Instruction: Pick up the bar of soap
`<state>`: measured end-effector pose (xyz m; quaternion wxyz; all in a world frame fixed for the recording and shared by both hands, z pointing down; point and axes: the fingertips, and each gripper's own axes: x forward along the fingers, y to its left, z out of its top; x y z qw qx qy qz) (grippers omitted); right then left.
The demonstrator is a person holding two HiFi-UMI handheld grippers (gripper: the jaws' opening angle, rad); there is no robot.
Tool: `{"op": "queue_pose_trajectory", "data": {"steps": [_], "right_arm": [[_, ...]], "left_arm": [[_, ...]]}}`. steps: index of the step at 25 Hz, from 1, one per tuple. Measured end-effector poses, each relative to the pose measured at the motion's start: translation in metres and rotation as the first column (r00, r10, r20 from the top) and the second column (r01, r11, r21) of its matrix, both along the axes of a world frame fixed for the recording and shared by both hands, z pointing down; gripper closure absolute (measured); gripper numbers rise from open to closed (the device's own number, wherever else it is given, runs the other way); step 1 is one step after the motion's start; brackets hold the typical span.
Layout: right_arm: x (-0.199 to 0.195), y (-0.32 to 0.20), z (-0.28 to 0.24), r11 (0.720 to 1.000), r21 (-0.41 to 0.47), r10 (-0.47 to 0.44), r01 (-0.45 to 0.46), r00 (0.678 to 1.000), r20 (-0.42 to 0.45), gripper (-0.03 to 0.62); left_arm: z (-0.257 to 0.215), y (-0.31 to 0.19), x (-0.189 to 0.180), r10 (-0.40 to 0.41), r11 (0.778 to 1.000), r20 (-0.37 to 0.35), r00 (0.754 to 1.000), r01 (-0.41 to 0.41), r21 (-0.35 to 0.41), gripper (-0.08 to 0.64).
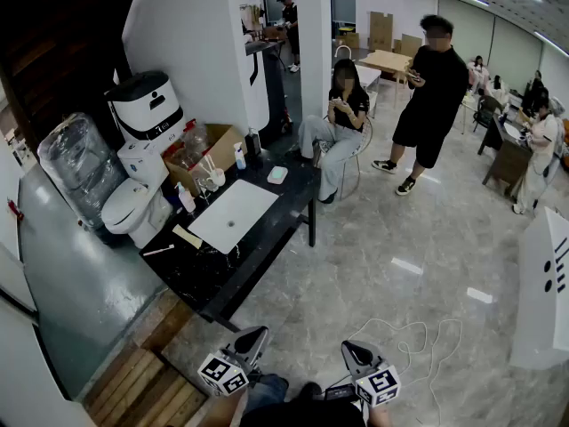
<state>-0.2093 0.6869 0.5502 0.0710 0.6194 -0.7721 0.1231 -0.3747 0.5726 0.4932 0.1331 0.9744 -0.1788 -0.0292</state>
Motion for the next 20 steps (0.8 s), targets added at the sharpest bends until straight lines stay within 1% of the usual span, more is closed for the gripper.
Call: {"op": "queue_pose_trajectory", "data": {"steps": [4,7,12,17,20], "right_arm": [[-0.002,-0.006,-0.004,1.0,0.006,-0.011,0.011,1.0,-0.015,0.584],[-0.002,-0.006,-0.001,1.0,-0.004,-0.021,0.021,1.0,-0.021,0.584],[-0.004,-0.009,-0.001,1.0,-0.005,-0.022,0.022,1.0,-0.007,0.584],[-0.01,-0.024,0.004,0.999,-0.013,-0.047,0.047,0.999,-0.008,0.584],[-0.012,-0.039,0.003,0.998,-0.011,-0.063,0.063,0.998,-0.007,0.584]], "left_arm": [[-0.002,-0.003,0.002,-0.001,1.0,-0.02,1.0,0.001,-0.007,0.552],[-0.002,-0.003,0.005,0.003,1.0,-0.029,1.0,-0.003,-0.009,0.552],[-0.002,-0.008,-0.003,-0.021,1.0,-0.02,1.0,0.02,-0.012,0.552],[0.005,-0.016,-0.017,-0.059,0.997,-0.016,0.998,0.058,-0.041,0.552],[0.008,-0.023,-0.02,-0.071,0.996,0.001,0.998,0.071,-0.058,0.552]]}}
